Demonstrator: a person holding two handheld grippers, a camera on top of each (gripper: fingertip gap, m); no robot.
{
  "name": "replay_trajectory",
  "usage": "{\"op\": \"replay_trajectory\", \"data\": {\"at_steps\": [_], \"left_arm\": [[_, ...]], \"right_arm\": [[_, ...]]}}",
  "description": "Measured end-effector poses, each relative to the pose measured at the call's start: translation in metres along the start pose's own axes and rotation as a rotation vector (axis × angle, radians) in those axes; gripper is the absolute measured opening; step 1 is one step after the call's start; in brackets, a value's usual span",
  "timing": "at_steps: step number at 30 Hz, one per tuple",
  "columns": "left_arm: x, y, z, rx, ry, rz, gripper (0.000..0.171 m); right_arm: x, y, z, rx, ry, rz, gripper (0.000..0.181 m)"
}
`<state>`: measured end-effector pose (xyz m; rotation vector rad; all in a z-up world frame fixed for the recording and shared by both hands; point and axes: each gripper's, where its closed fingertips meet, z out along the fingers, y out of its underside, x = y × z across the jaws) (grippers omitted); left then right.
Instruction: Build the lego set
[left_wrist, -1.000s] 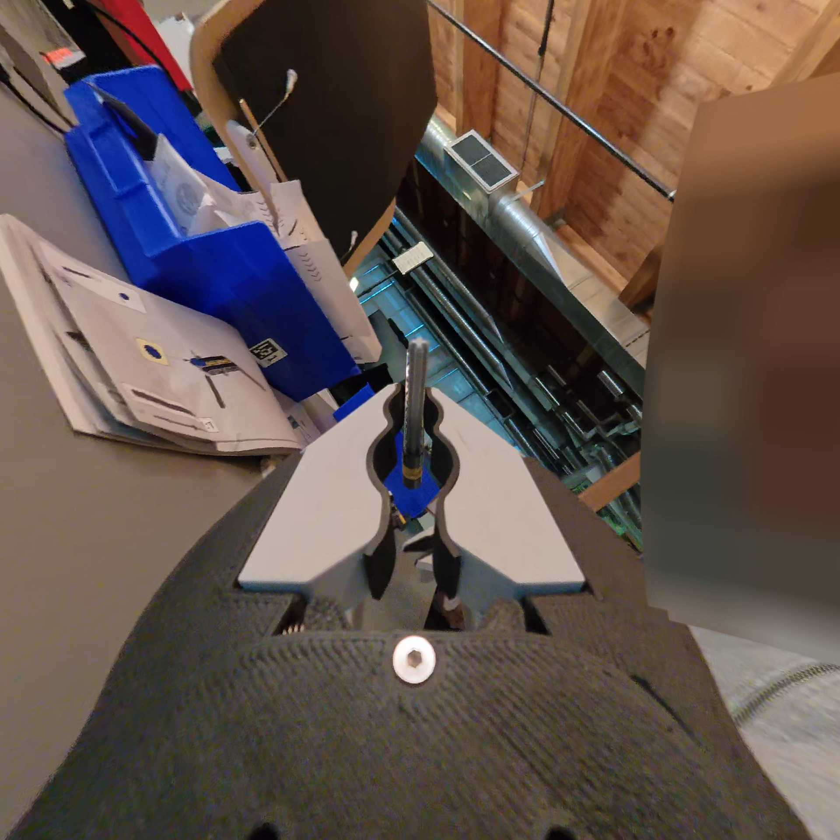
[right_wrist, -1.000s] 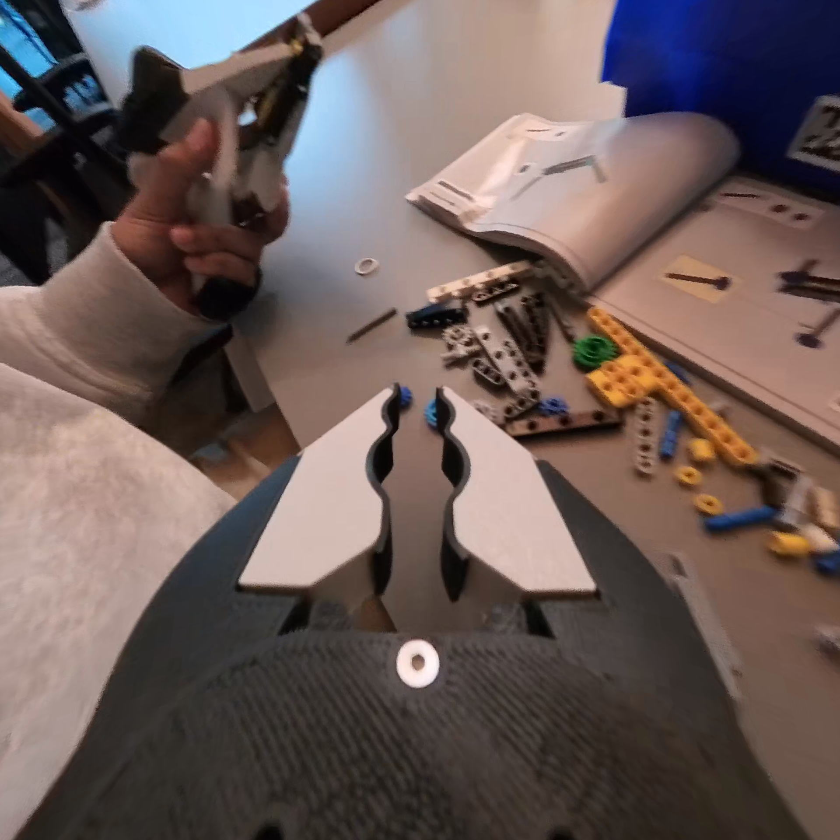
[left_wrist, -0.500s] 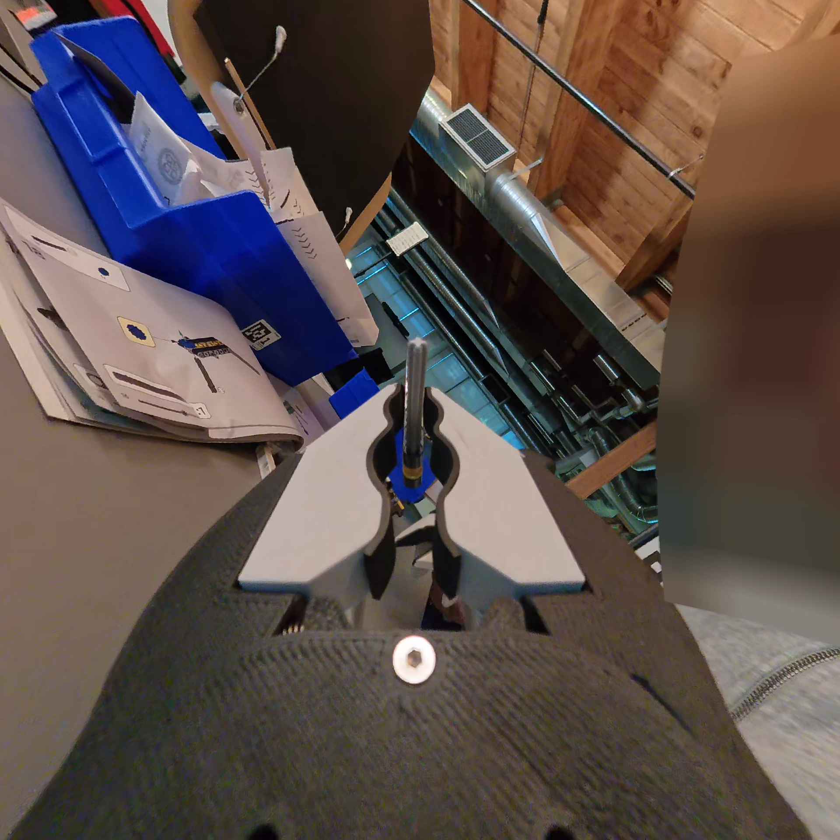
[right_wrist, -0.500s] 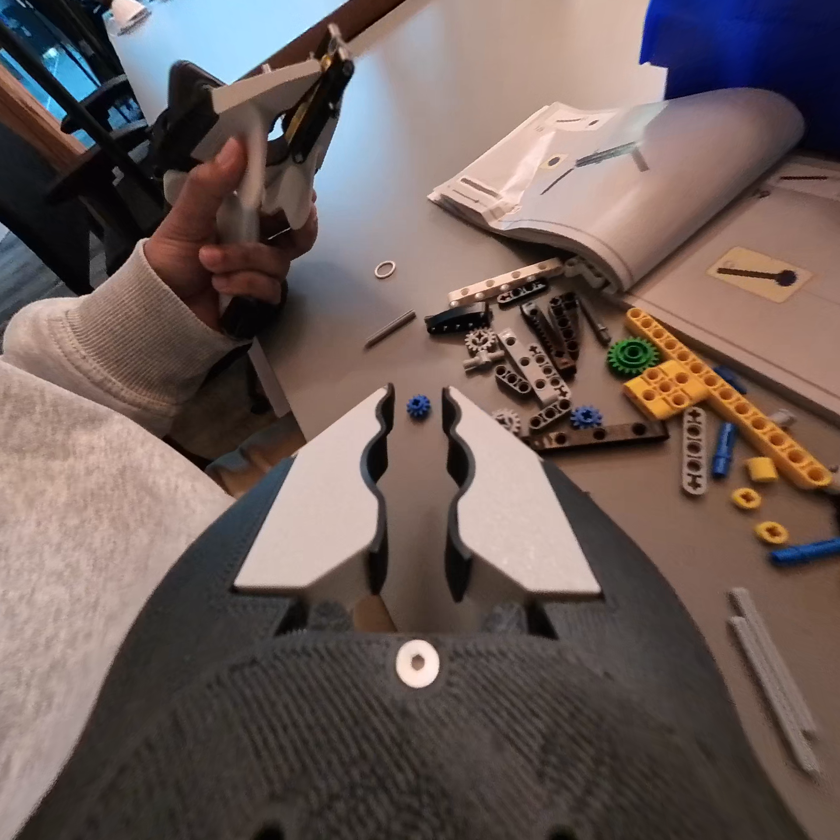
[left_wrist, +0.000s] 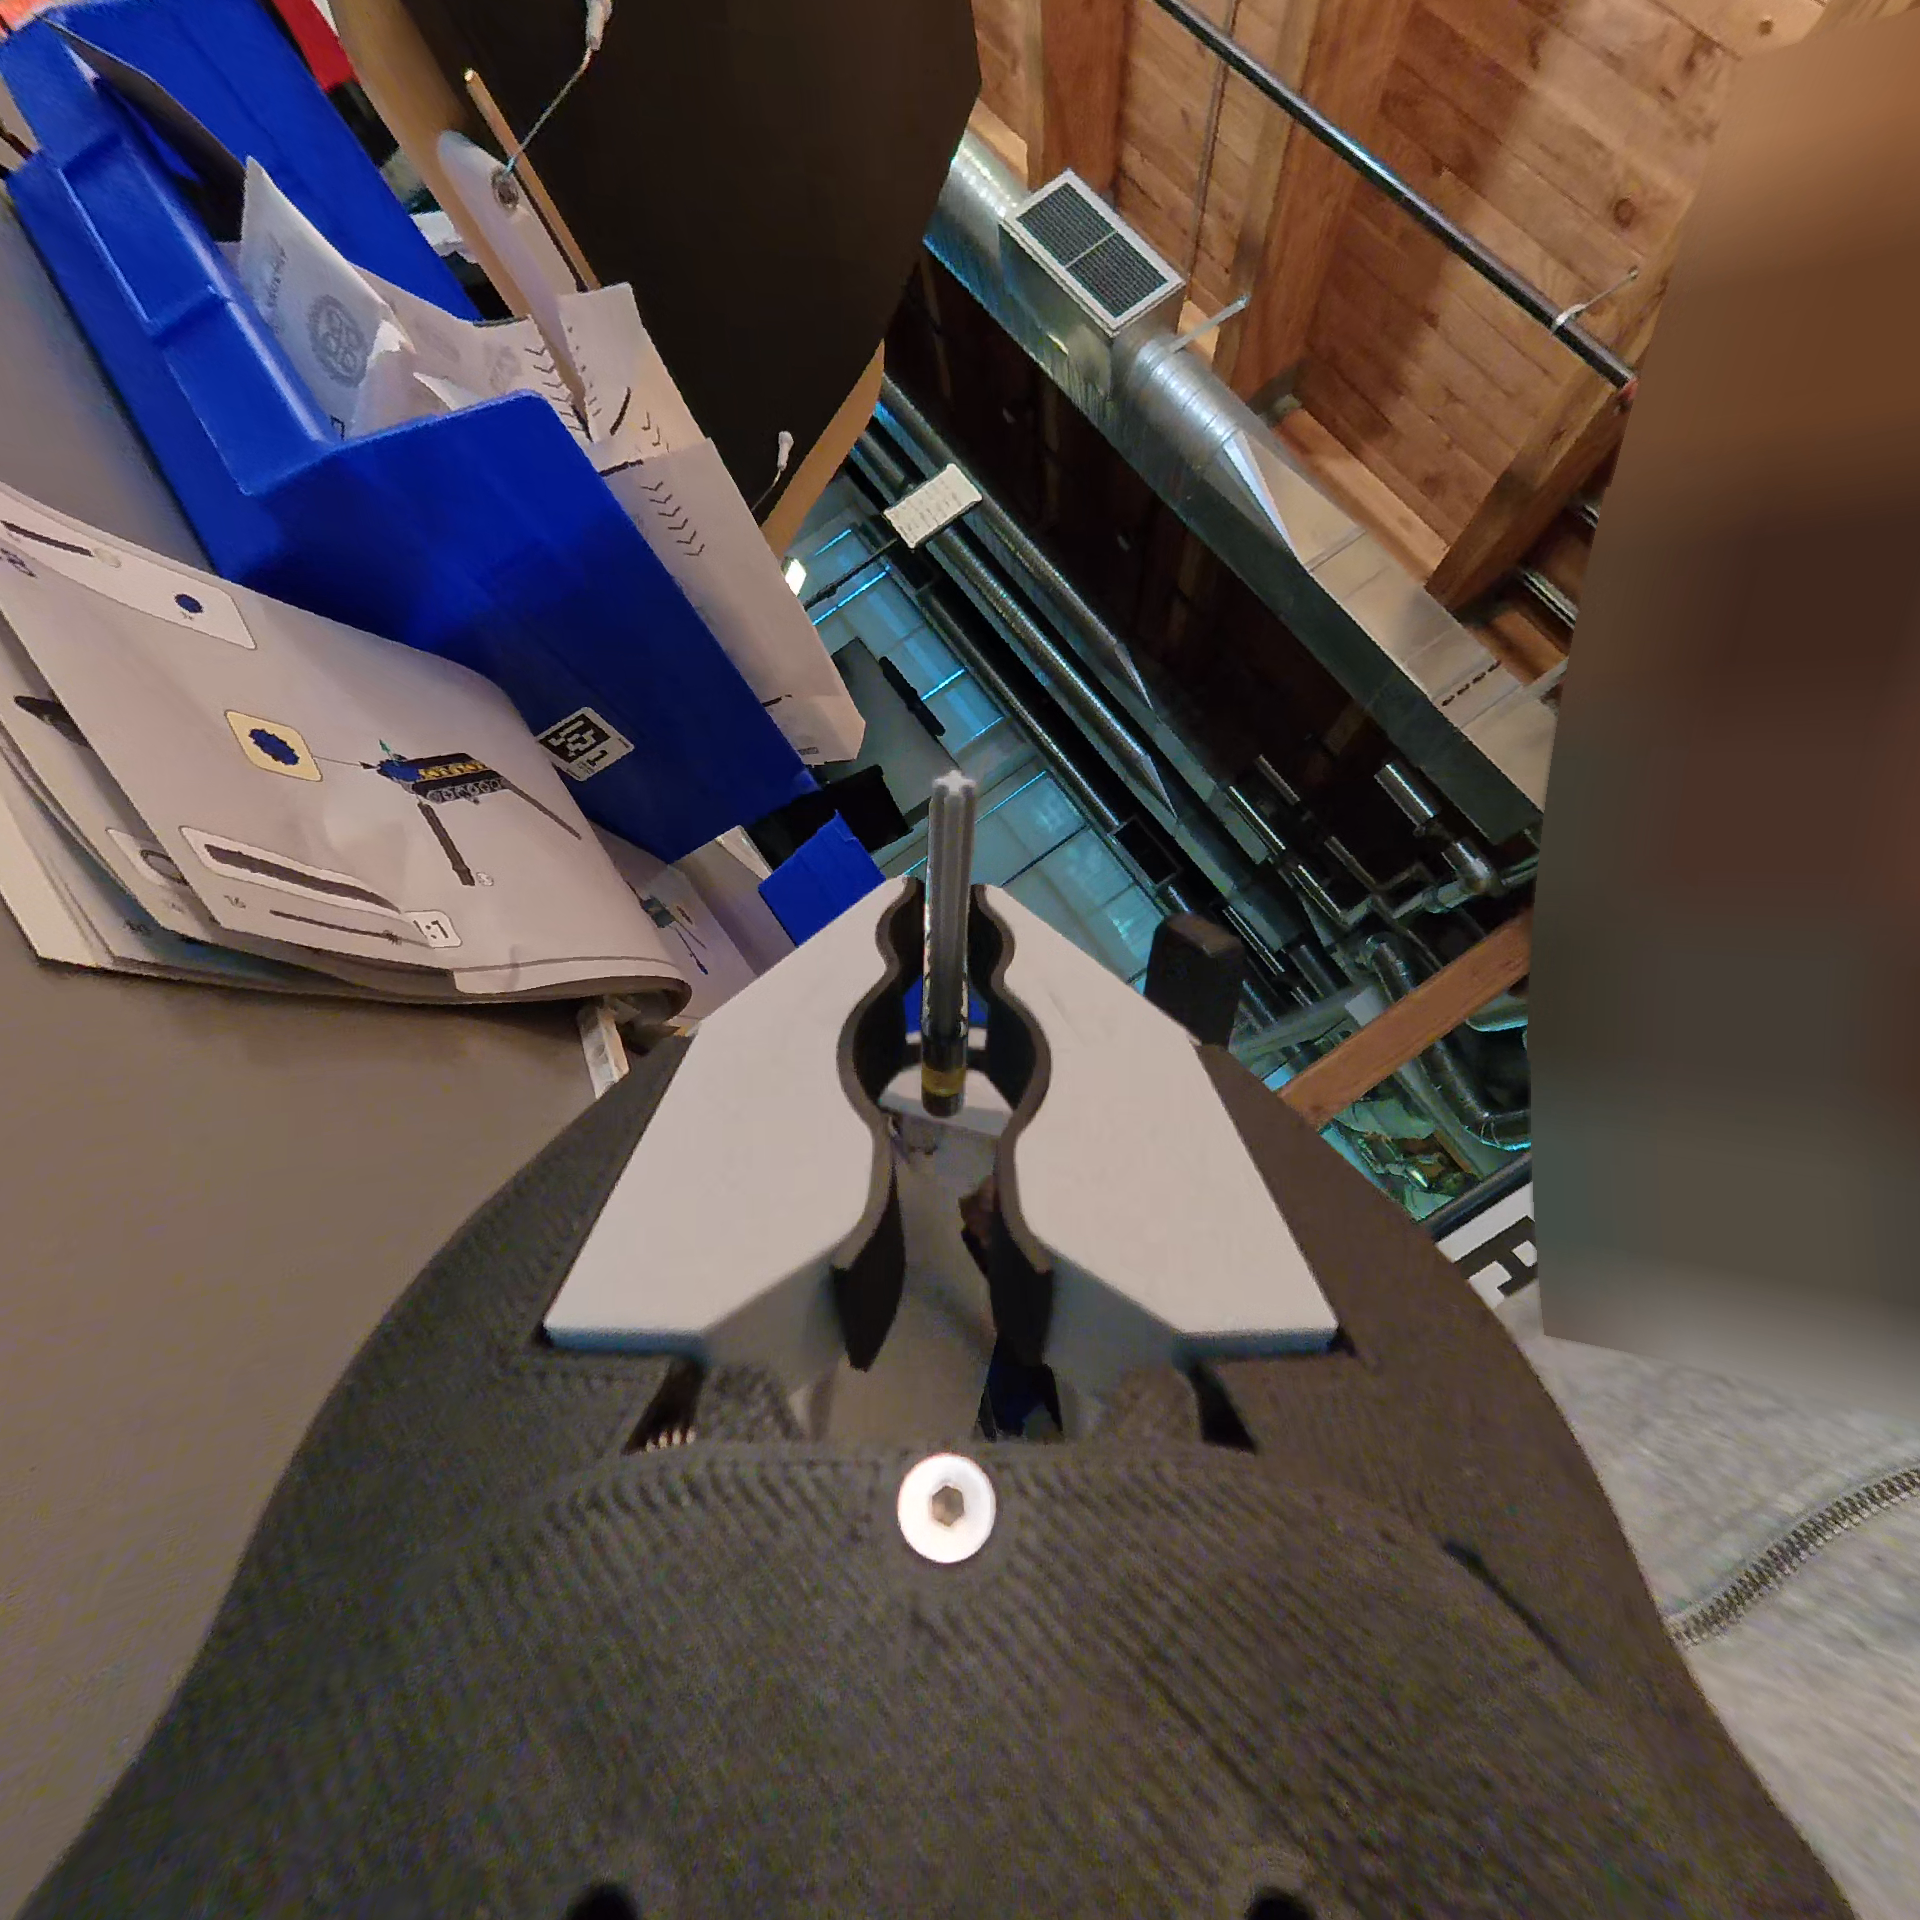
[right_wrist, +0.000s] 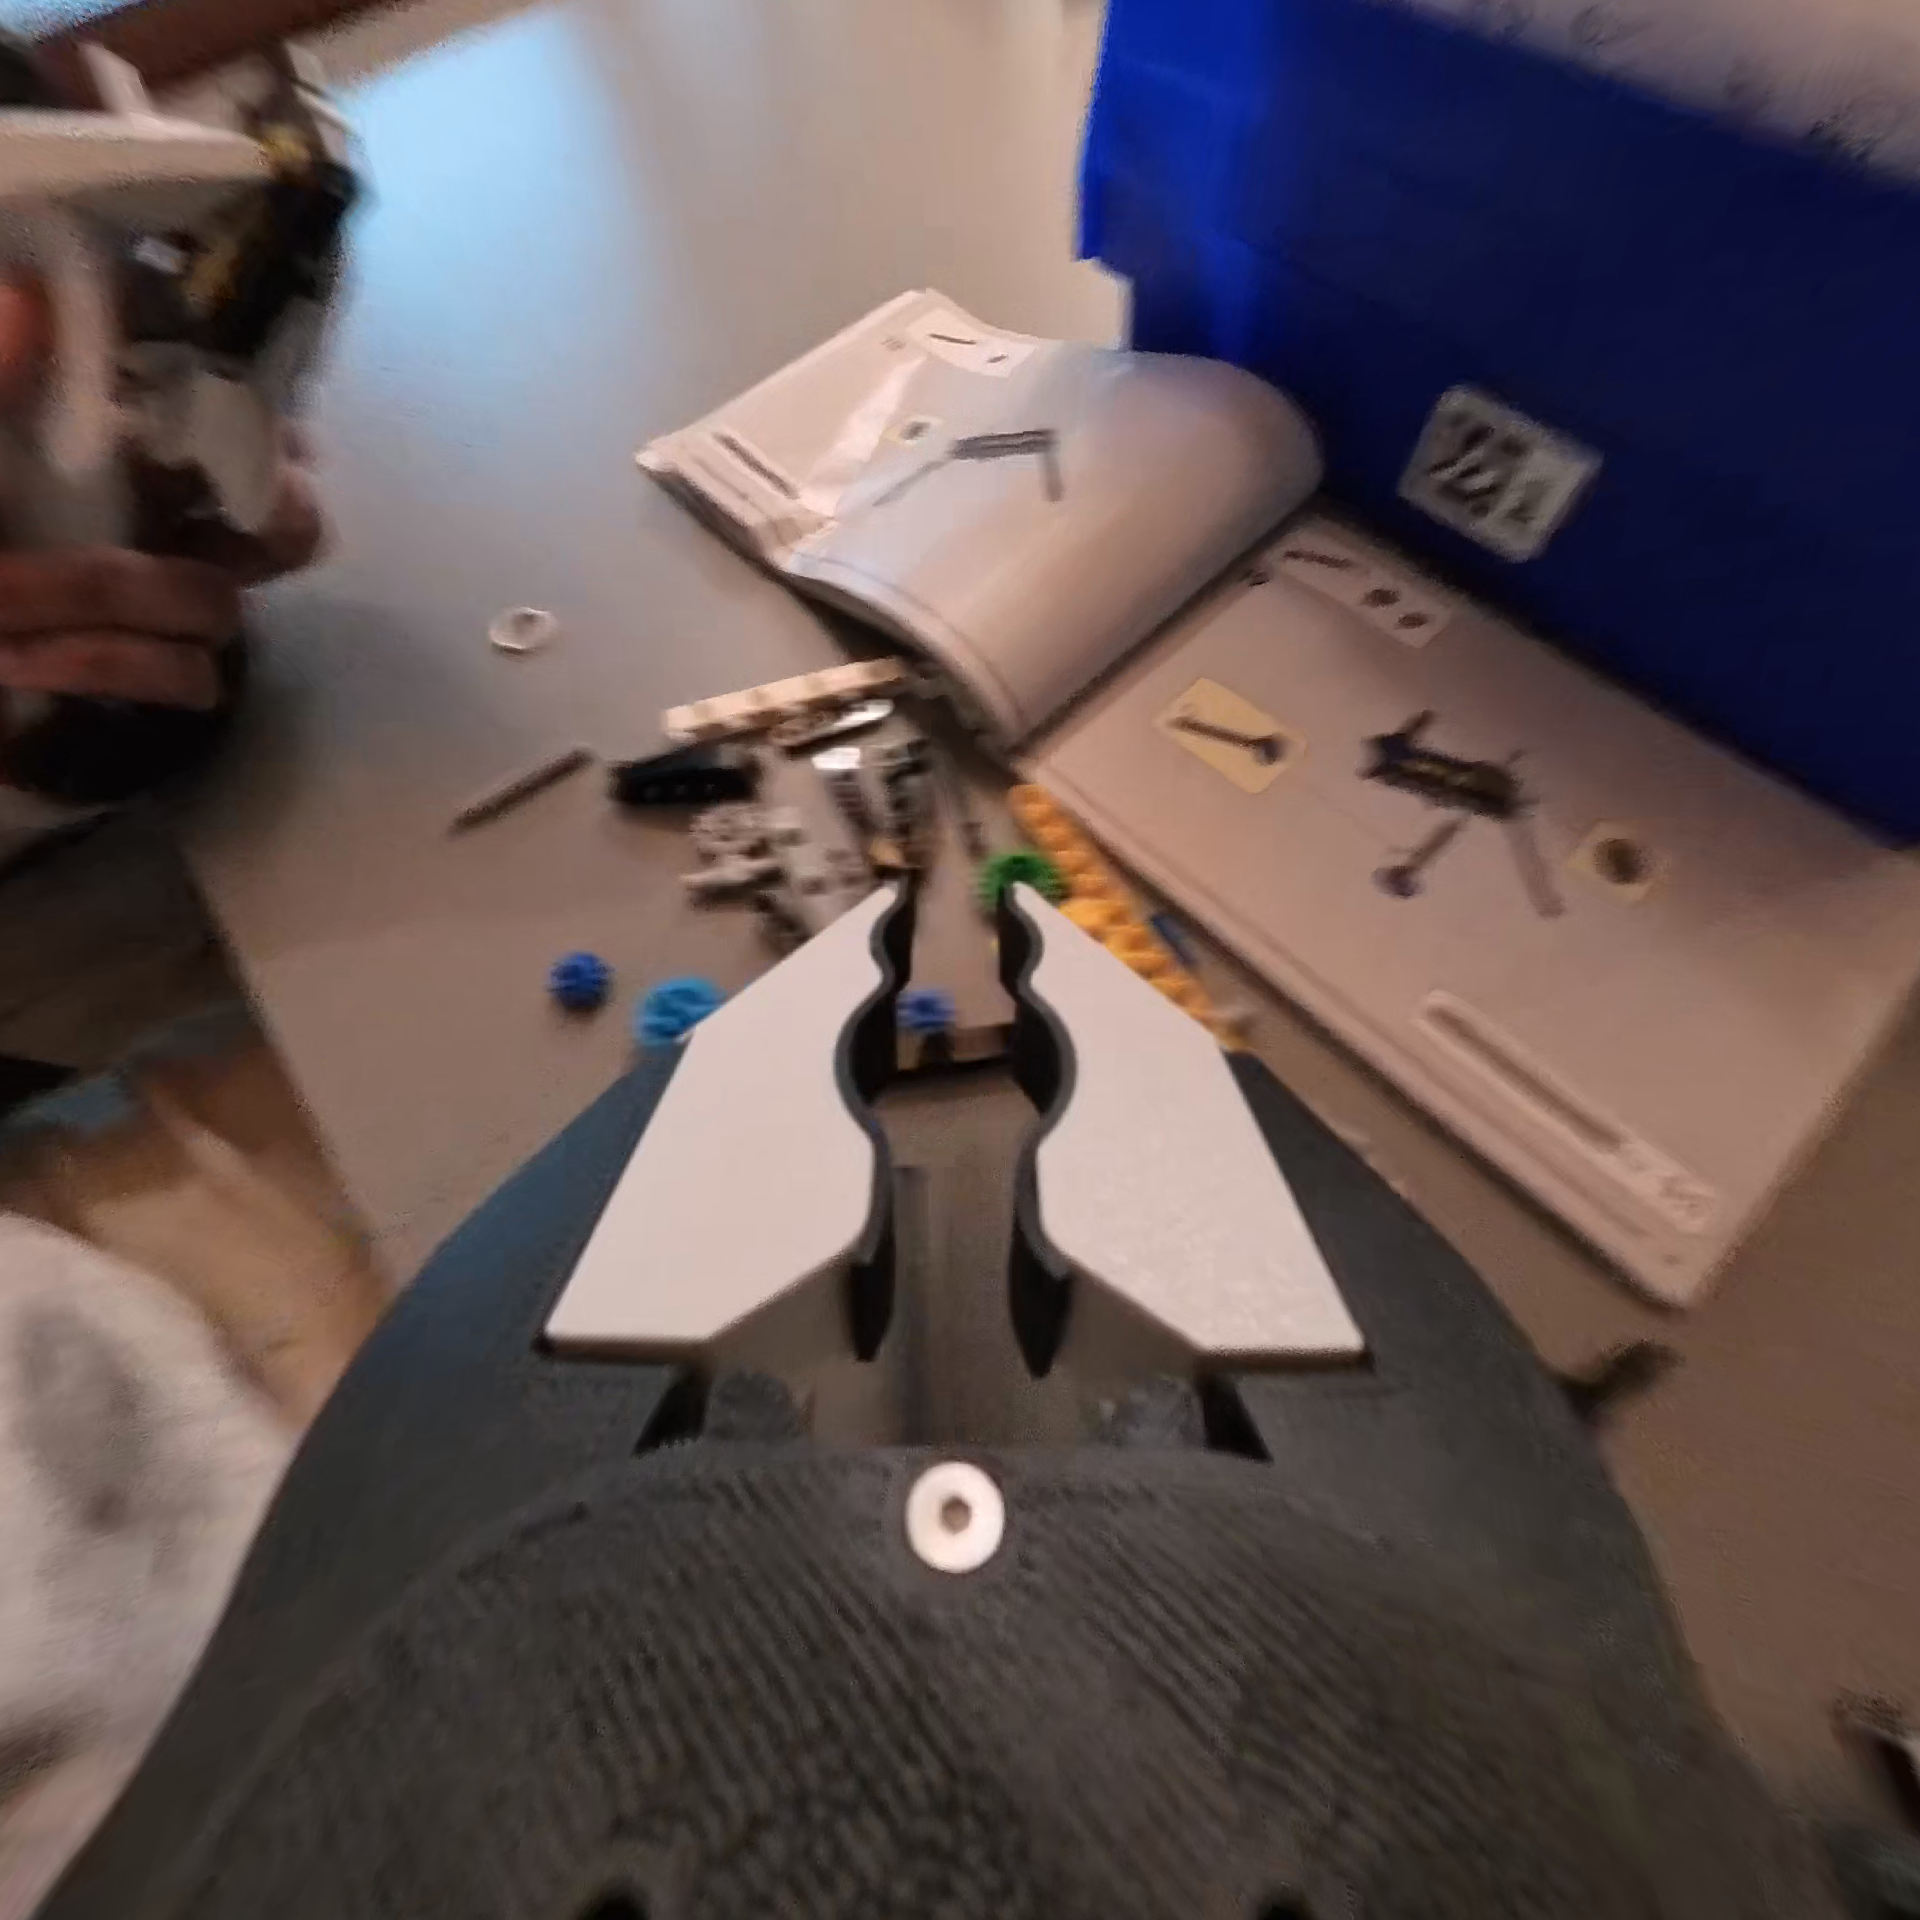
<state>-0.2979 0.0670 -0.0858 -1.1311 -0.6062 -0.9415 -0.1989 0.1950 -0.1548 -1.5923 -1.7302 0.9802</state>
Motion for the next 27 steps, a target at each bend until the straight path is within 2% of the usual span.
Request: {"op": "replay_trajectory", "data": {"at_steps": [3,7,11,14,16,19,22,27], "left_arm": [[0.0,0.0,0.0,-0.001,-0.004,0.007,0.005],[0.0,0.003,0.002,-0.014,-0.005,0.01,0.005],[-0.001,0.004,0.003,-0.017,-0.001,0.0,0.005],[-0.001,0.004,0.003,-0.018,0.001,-0.004,0.005],[-0.001,0.004,0.002,-0.018,0.003,-0.004,0.005],[0.0,0.001,0.001,-0.006,0.016,-0.015,0.005],[0.0,-0.002,-0.001,0.009,0.02,-0.023,0.005],[0.001,0.002,0.0,-0.008,0.016,-0.008,0.005]], "right_arm": [[0.048,-0.022,-0.021,0.032,0.194,-0.109,0.008],[0.058,-0.042,-0.043,0.146,0.115,0.011,0.009],[0.074,-0.027,-0.057,0.123,0.239,-0.054,0.0],[0.077,-0.015,-0.061,0.095,0.319,-0.116,0.001],[0.085,-0.006,-0.064,0.043,0.406,-0.138,0.011],[0.088,-0.005,-0.065,0.003,0.481,-0.199,0.008],[0.069,-0.01,-0.049,0.016,0.395,-0.197,0.011],[0.024,-0.006,0.001,-0.03,0.149,-0.189,0.015]]}}
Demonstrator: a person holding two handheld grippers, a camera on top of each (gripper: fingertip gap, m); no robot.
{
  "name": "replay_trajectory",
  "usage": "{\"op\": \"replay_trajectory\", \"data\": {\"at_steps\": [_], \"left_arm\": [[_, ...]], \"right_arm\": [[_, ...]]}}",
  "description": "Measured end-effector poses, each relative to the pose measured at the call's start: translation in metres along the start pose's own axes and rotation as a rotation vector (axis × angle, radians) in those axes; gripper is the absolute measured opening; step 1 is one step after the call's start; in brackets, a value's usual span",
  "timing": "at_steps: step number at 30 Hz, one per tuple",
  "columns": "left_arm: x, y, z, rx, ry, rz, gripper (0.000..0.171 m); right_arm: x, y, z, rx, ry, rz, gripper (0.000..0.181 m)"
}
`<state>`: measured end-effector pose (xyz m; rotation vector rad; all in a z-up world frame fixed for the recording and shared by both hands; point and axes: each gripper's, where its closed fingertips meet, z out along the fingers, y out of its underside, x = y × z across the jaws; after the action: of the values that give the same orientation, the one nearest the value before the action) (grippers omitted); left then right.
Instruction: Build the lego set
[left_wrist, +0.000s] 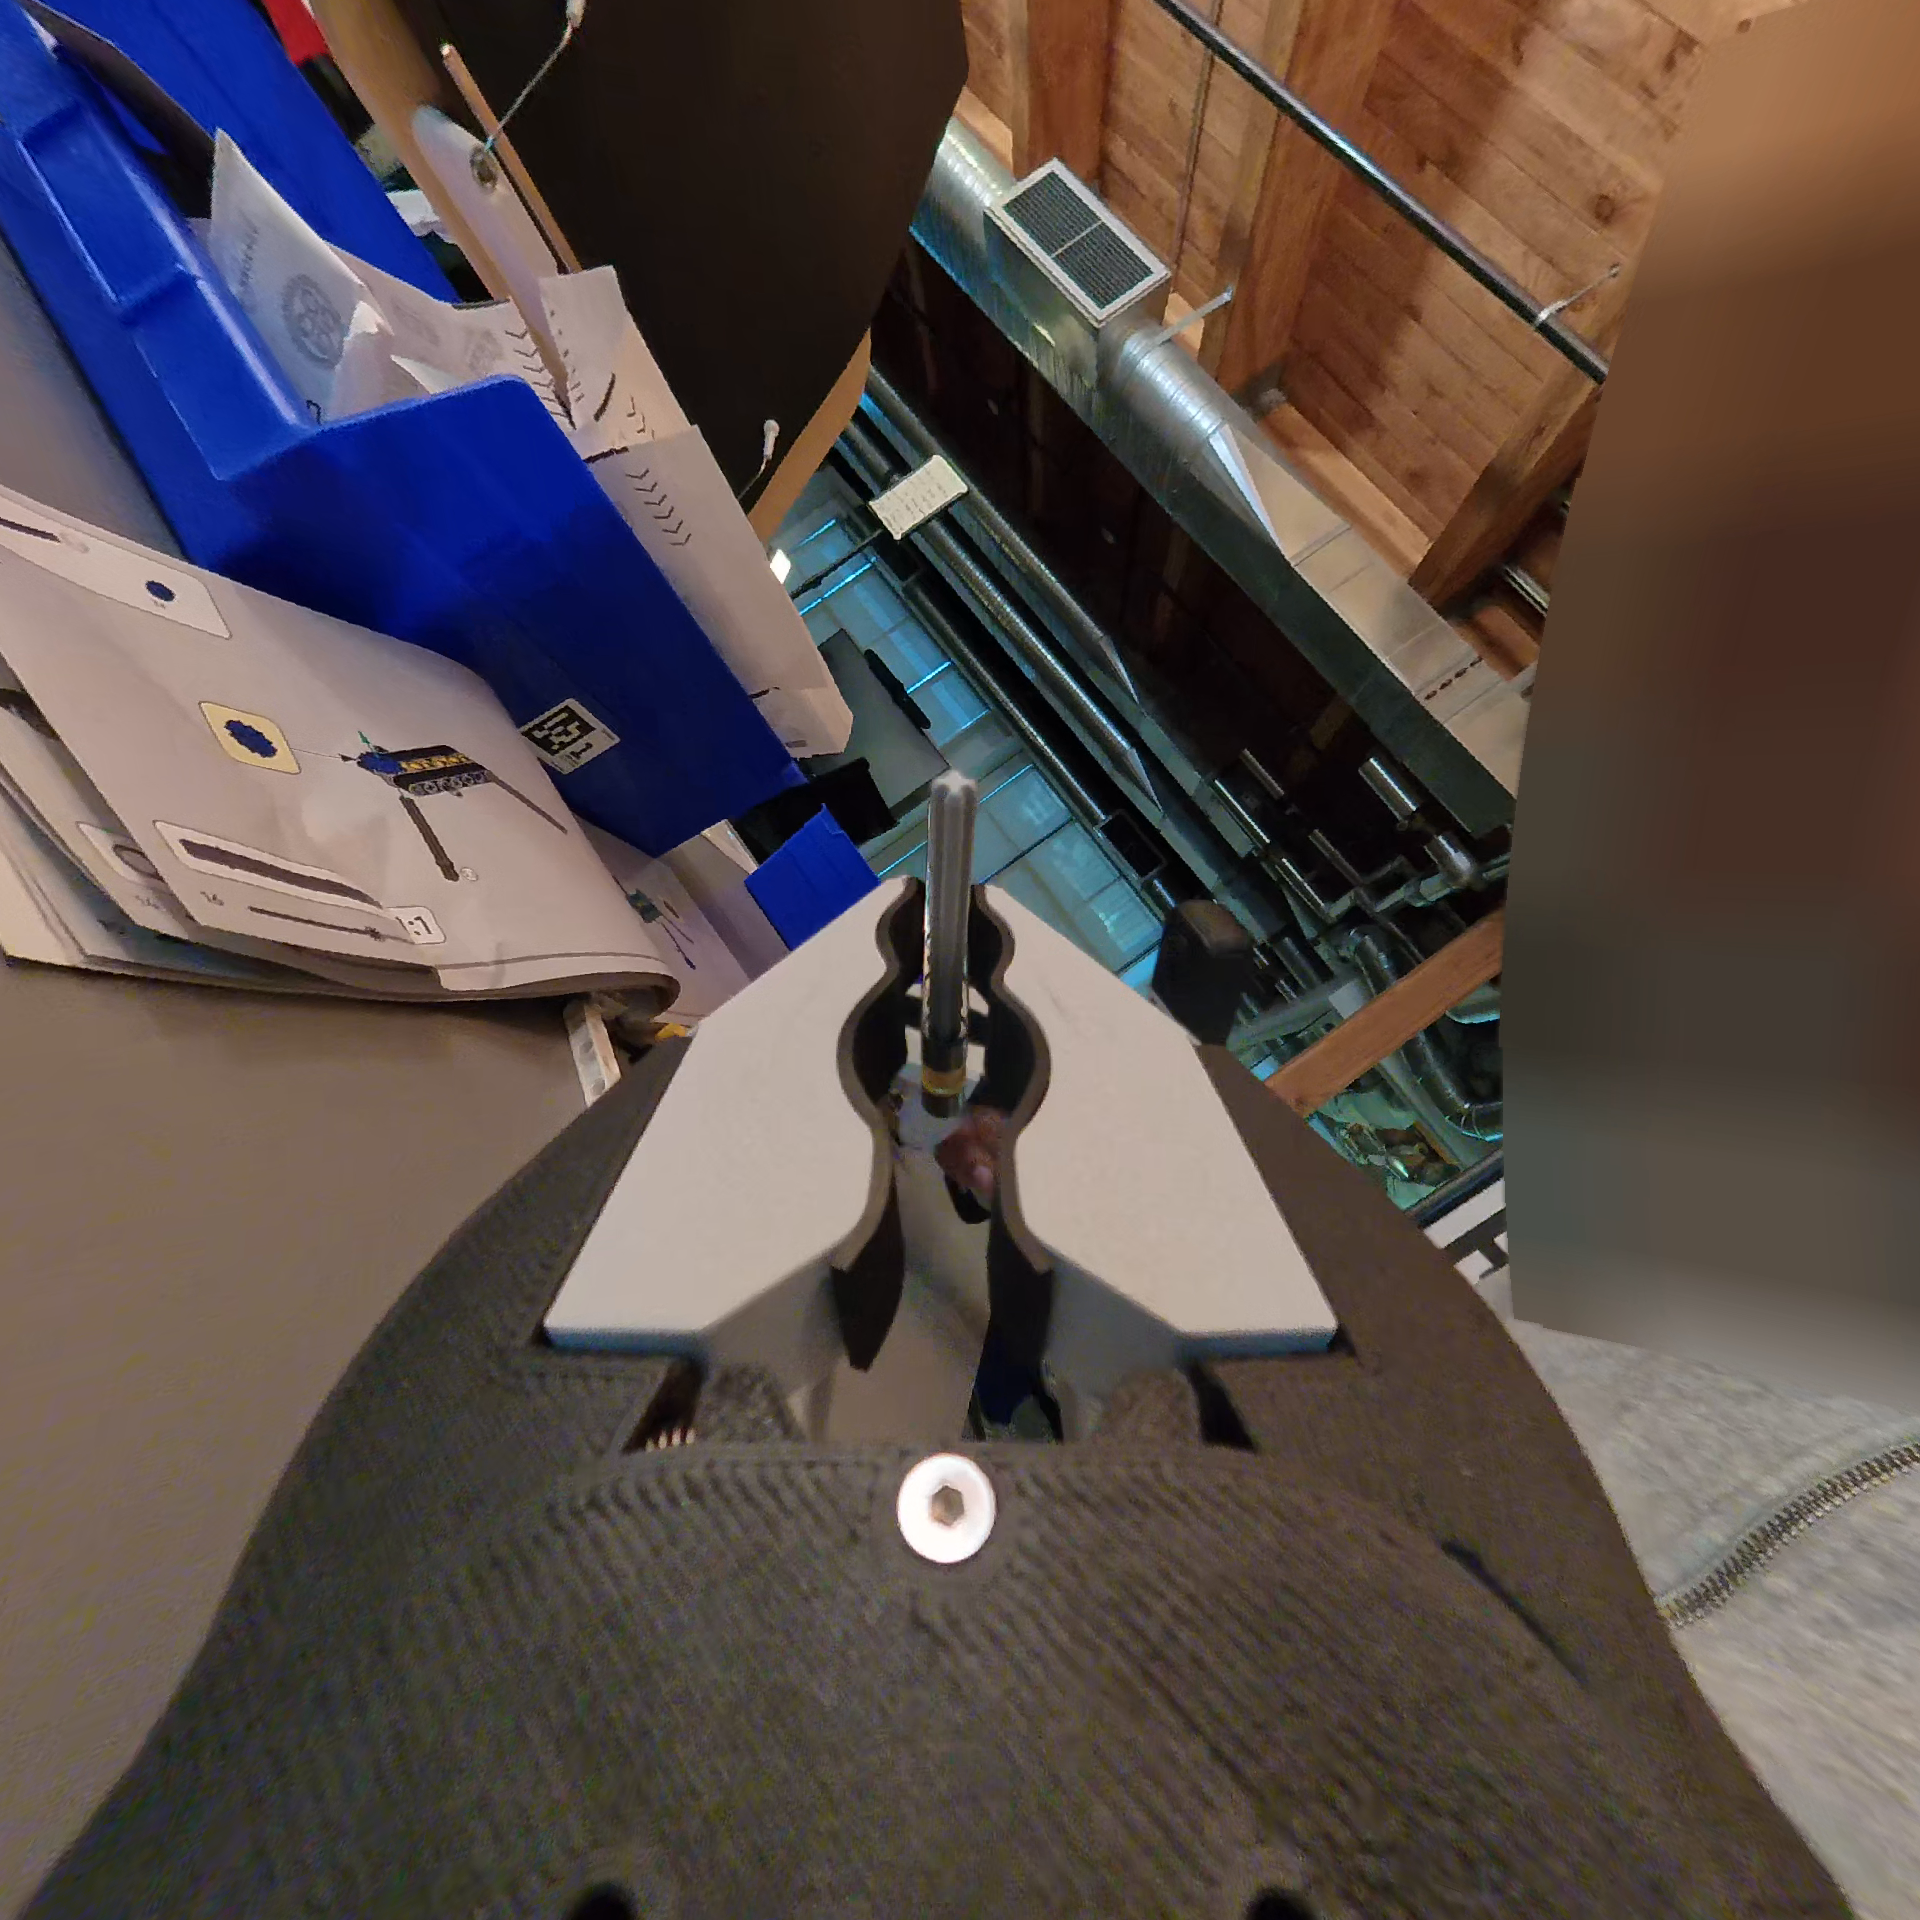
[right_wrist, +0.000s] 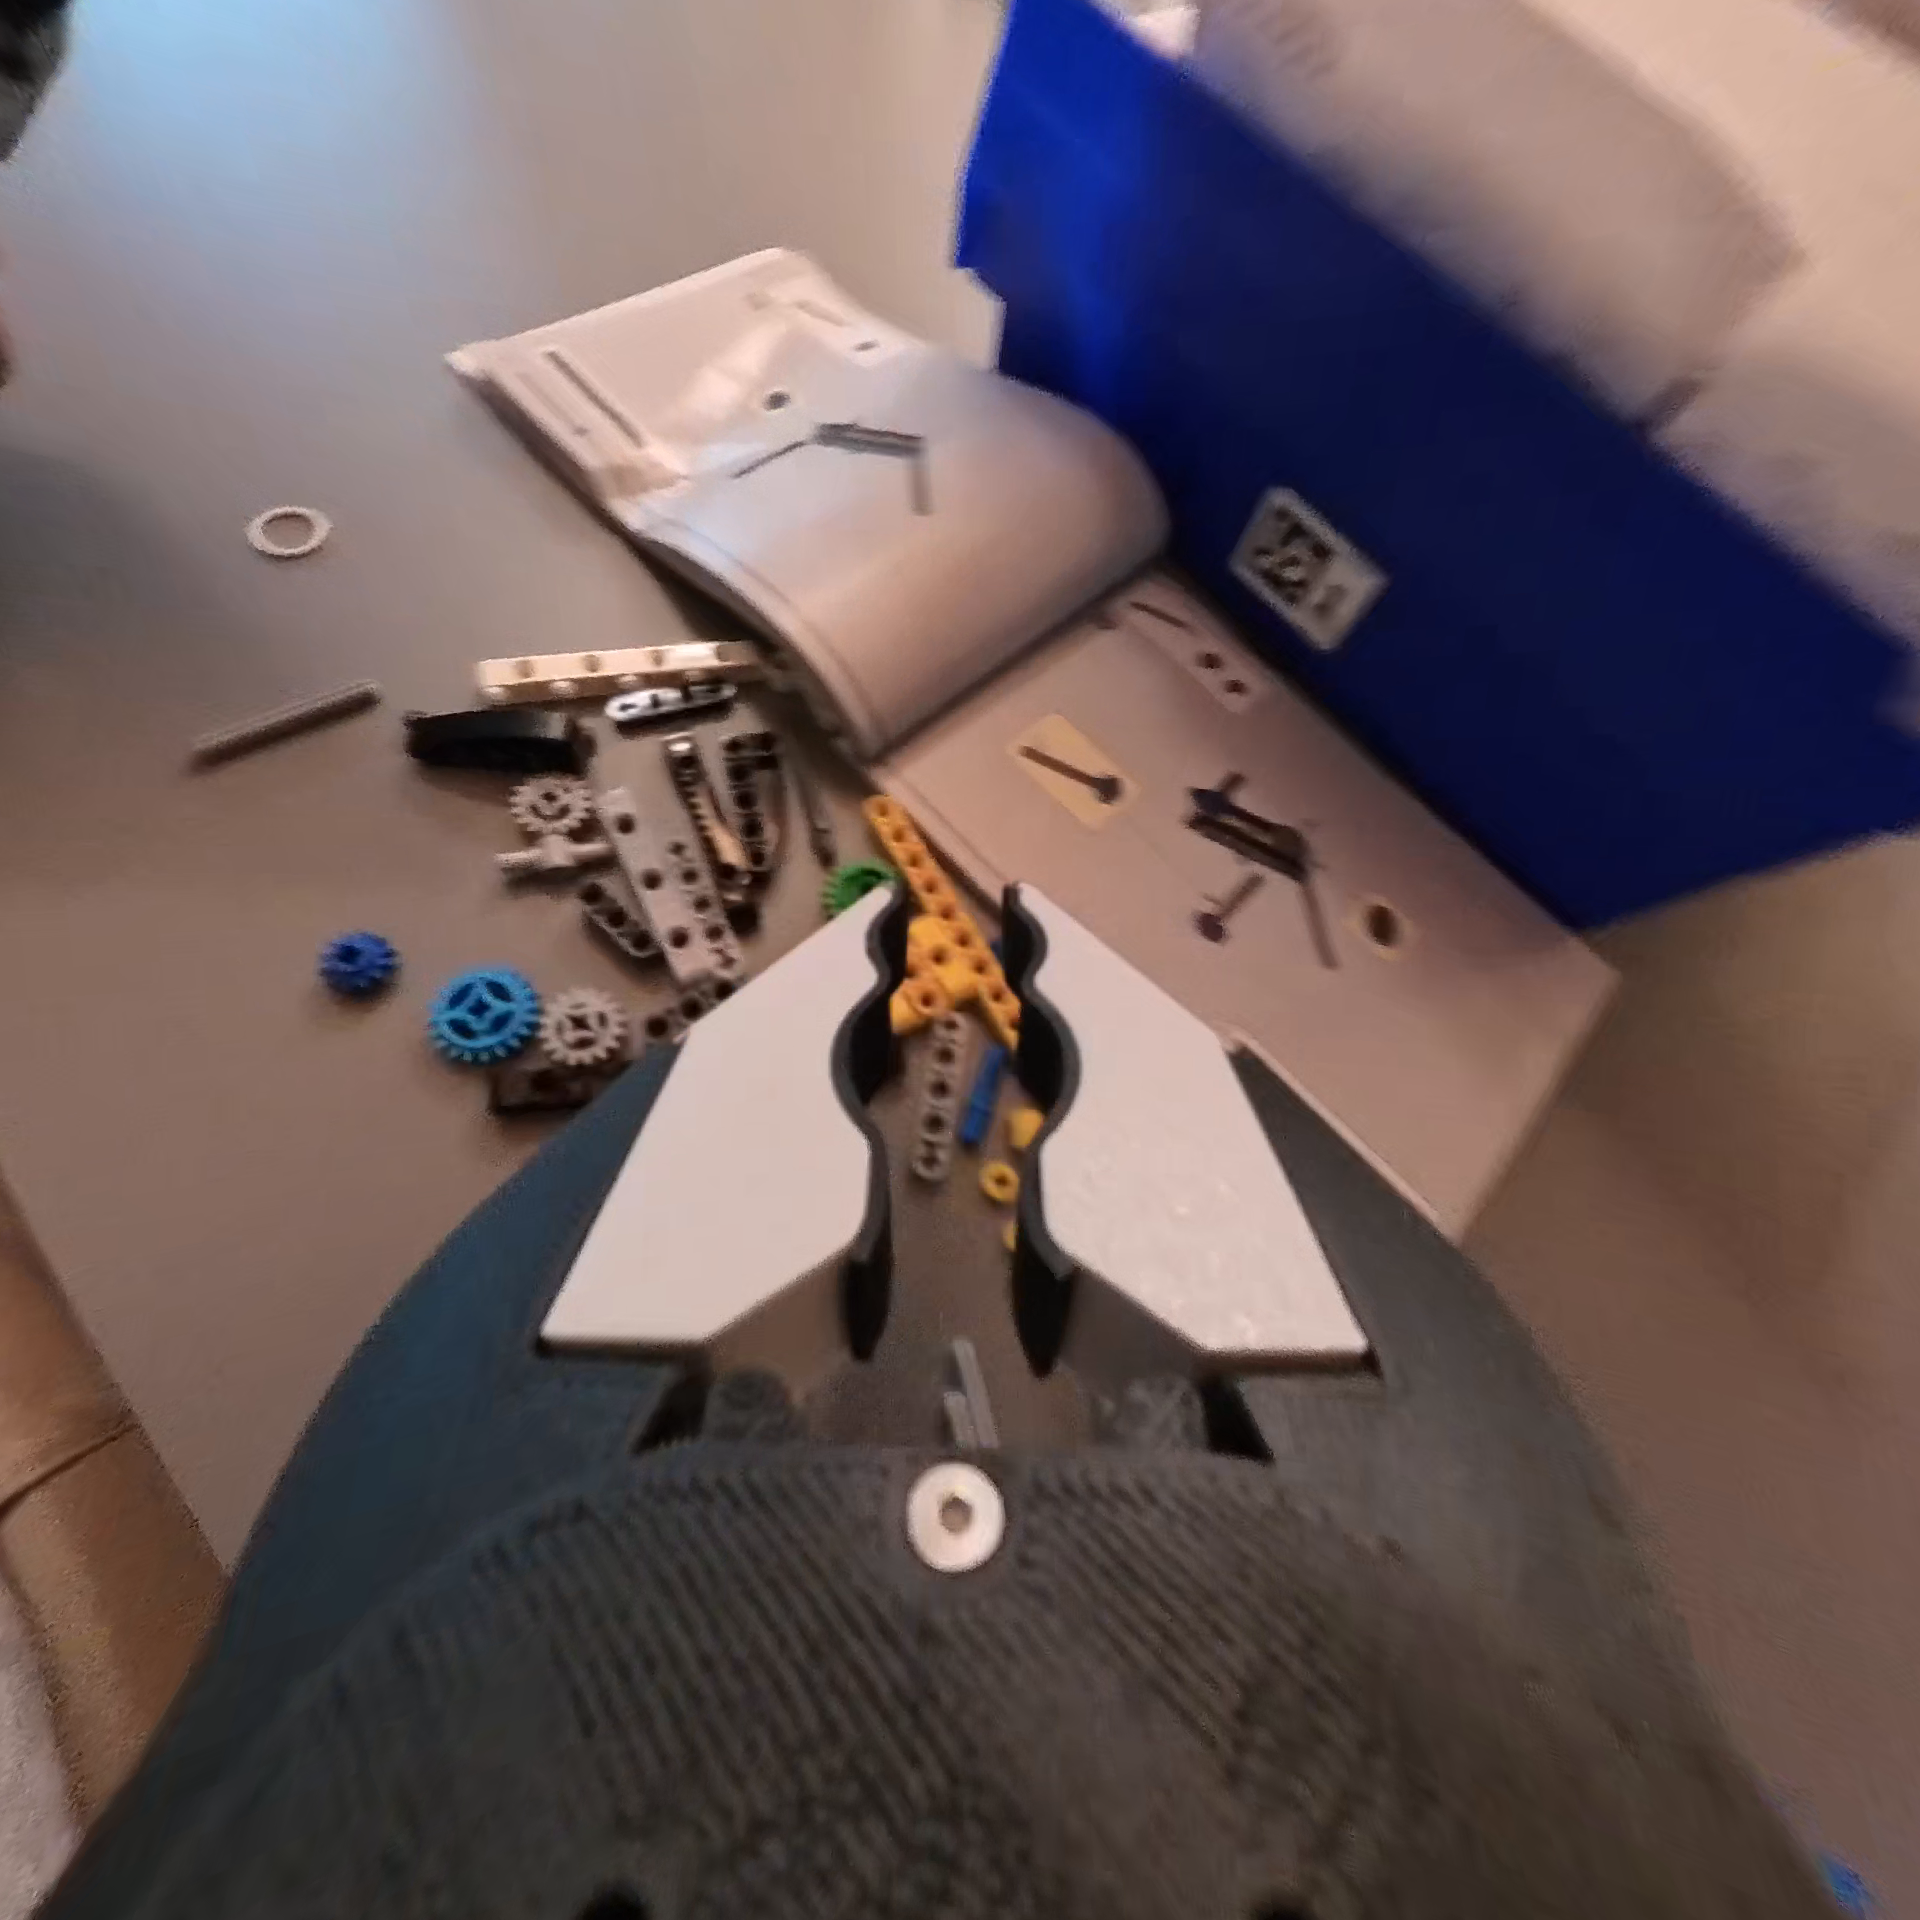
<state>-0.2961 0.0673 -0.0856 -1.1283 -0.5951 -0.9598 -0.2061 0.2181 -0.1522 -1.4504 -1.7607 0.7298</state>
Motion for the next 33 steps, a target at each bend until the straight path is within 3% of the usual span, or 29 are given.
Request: {"op": "replay_trajectory", "data": {"at_steps": [5,10,20,33], "left_arm": [[0.0,0.0,0.0,-0.001,-0.003,0.003,0.005],[-0.001,0.001,0.001,-0.006,-0.005,0.002,0.005],[-0.001,0.002,0.001,-0.011,-0.008,0.007,0.005],[-0.001,0.003,0.002,-0.017,-0.012,0.013,0.005]], "right_arm": [[-0.023,0.001,0.031,-0.072,-0.063,-0.119,0.017],[-0.032,0.005,0.043,-0.113,-0.135,-0.106,0.017],[-0.037,0.003,0.051,-0.137,-0.242,-0.041,0.012],[-0.012,-0.008,0.04,-0.083,-0.209,0.026,0.011]]}}
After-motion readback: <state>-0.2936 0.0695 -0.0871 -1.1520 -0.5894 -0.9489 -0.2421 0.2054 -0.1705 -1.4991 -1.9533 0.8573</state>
